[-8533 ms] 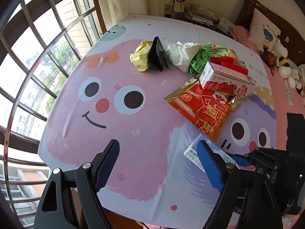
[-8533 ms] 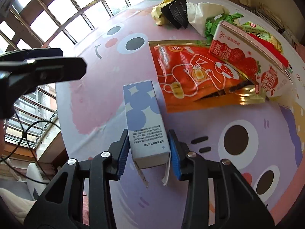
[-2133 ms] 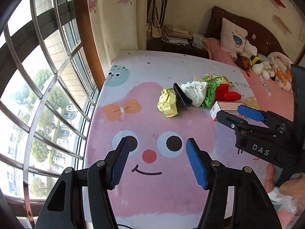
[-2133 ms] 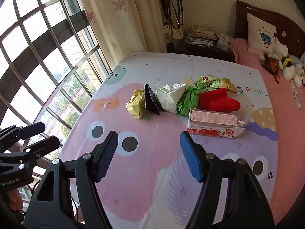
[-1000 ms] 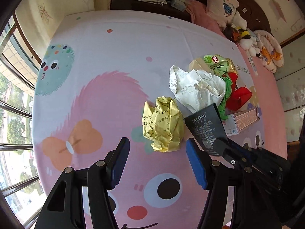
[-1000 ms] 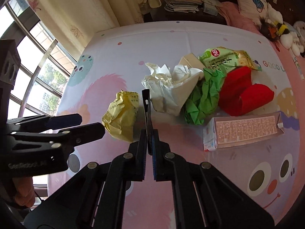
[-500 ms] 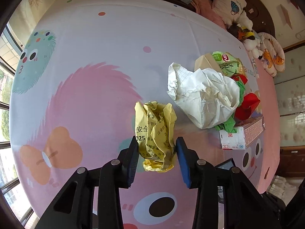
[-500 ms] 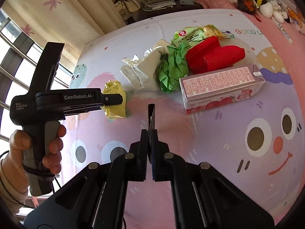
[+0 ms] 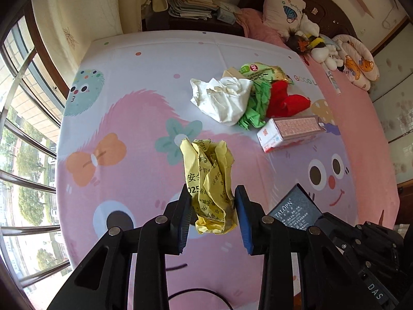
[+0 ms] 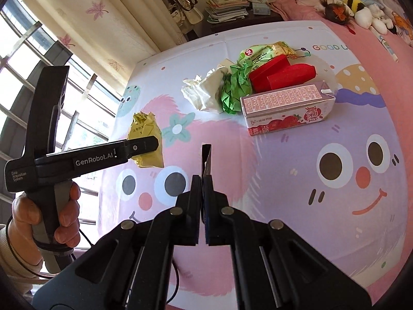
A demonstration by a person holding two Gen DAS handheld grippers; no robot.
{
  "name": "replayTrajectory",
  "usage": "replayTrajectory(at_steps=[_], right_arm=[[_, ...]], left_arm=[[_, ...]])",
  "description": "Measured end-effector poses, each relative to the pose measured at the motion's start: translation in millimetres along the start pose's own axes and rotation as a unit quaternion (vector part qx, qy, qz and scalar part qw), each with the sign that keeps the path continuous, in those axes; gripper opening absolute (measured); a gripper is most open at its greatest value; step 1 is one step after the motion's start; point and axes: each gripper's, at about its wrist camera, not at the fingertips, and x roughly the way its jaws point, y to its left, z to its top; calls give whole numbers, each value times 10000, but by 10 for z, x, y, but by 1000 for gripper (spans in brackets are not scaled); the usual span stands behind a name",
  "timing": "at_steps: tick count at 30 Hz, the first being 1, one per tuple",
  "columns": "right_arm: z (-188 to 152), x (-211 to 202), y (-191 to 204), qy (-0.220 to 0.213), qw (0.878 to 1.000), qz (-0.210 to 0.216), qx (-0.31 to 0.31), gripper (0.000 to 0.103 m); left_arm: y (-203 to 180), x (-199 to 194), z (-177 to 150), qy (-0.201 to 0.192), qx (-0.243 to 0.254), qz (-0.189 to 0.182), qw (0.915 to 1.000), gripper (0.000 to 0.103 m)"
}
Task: Collect trash
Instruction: 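Carry the yellow wrapper and black packet over the trash bin and release them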
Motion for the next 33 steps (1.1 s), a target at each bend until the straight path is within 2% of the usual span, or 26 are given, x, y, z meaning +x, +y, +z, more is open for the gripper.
replayTrajectory(at_steps=[6,10,15,19,23,26,29,33], right_arm=[[-462,-508,-43,-62,9981,429,-427,0],[-914,-896,-183,-102,9953,637,-716,0],[-1533,-1283,-471,-52,9932,802,-840,0],[-2020,-1511,-667,89,9934,830,-789,0],[-2475,-1638,-846,217,9939,832,-687,0],[-2800,-1584,-1004,374,9950,795,-472,0],[-3079,-1342,-1184,583,9958,699,-131,0],[-3456,-816,-1492,786,9956,387,332,0]], left_arm=[[-404,-562,-853,-379,-71,203,9990,32],[-728,-708,-1497,-434,-134,302,9985,32],[-1088,-719,-2299,-243,-180,395,9988,32],[-1344,-649,-2843,34,2,465,9989,32],[-1538,-506,-3239,319,242,407,9984,32],[-1606,-279,-3494,555,421,372,9969,32],[-1561,128,-3682,871,481,274,9947,33],[-1433,829,-3951,1250,493,126,9909,33]])
